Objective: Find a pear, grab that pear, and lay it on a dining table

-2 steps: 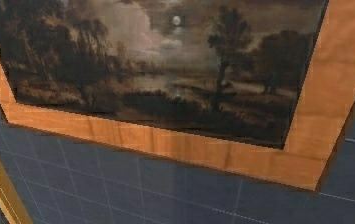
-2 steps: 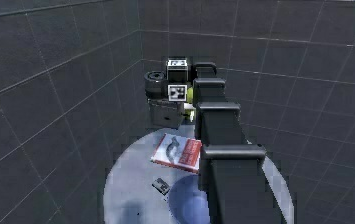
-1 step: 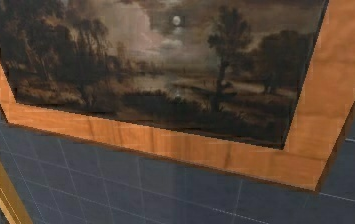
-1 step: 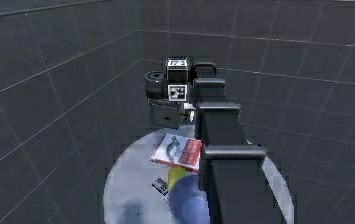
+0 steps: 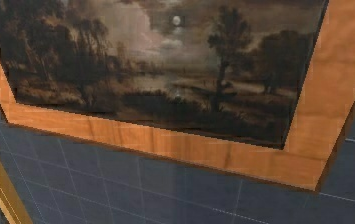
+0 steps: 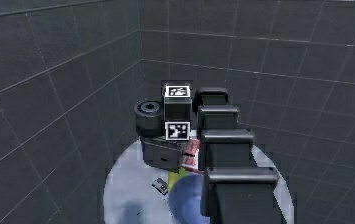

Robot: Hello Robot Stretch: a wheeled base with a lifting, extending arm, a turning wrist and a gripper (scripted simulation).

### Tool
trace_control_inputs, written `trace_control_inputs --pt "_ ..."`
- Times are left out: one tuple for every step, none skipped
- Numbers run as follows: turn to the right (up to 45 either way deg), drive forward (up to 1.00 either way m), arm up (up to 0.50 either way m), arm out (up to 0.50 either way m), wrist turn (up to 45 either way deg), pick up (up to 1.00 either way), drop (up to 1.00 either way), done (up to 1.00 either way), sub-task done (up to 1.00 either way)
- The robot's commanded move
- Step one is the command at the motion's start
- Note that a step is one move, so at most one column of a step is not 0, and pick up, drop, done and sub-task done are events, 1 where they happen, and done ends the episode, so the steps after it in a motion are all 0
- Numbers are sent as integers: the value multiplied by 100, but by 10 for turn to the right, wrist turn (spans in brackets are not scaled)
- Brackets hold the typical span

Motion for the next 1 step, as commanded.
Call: trace_control_inputs --pt "0 0 0 0 0 0 0 100 0"
